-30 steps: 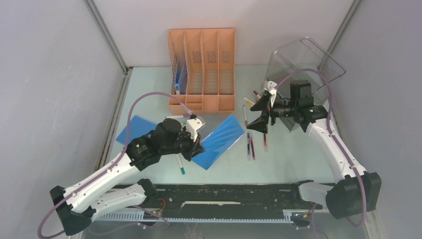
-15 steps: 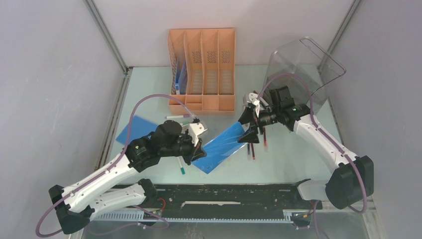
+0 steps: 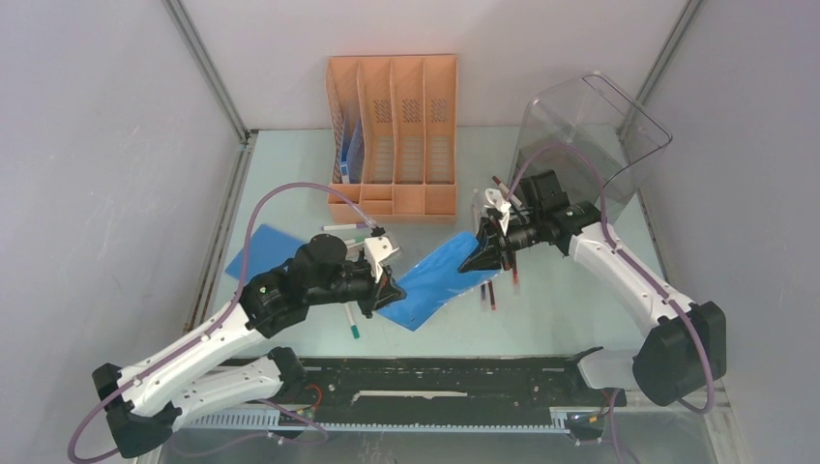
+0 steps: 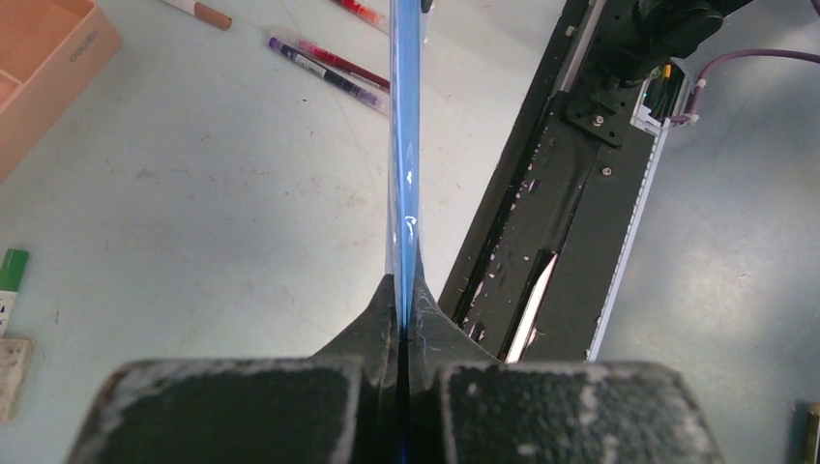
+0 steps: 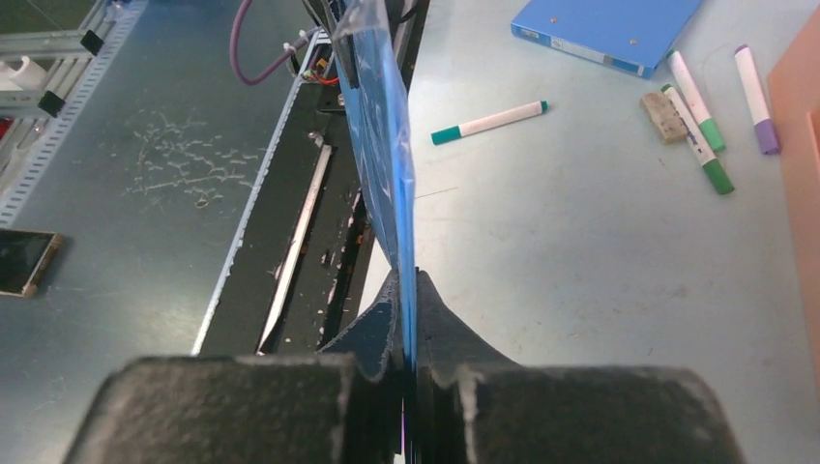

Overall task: Organize the desk
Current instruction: Pick up the folder from the corner of the board.

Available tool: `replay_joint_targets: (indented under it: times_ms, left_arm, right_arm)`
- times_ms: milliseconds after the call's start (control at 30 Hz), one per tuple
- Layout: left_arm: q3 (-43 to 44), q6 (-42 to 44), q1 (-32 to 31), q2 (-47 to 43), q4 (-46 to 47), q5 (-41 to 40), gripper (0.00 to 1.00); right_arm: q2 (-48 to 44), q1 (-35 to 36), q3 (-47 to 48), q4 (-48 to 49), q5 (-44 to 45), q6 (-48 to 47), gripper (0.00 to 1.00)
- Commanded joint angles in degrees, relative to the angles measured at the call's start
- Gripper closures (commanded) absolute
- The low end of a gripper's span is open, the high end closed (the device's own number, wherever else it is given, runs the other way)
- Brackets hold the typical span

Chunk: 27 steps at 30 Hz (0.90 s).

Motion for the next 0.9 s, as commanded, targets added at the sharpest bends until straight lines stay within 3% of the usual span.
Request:
replay_joint_targets:
  times_ms: [0,67,100,233,367,600,867]
  left_arm:
    - [-0.7,-0.68,-0.16,-1.06,5.57,-0.75,1.0]
    - [-2.1,-1.16,-0.16,-2.24,7.36,-2.64,0.98]
    - [-2.98,-1.64,-0.08,-3.12,8.63,-3.78,0.92]
    - [-9.44,-5.49,0.17,-8.87,16.05,-9.67,0.38]
    - [-18.0,-11.35,1.13,-18.12,25.38,-13.89,0.05]
    - [-31.94,-19.39,5.89,-30.44,40.68,-8.53,0.0]
    - [-40.72,-22.67,6.36,-26.19,59.77,-2.49,0.0]
  right_arm:
    - [-0.79,0.73,2.08,3.16,-1.52,3.93,1.0]
    - [-1.03,0.6,2.06,4.34,-1.19,6.11,1.0]
    - [-1.25,0.38,2.1,4.99,-1.18,7.5,1.0]
    - [-2.04,-2.01,2.05,8.68,-4.06,13.83,1.0]
    - [-3.16,-5.39,2.09,11.63,-8.67,18.73,1.0]
    - [-4.74,-9.25,1.97,17.2,-13.89,27.41,1.0]
    - [-5.5,-9.82,2.01,18.31,-15.16,29.07,1.0]
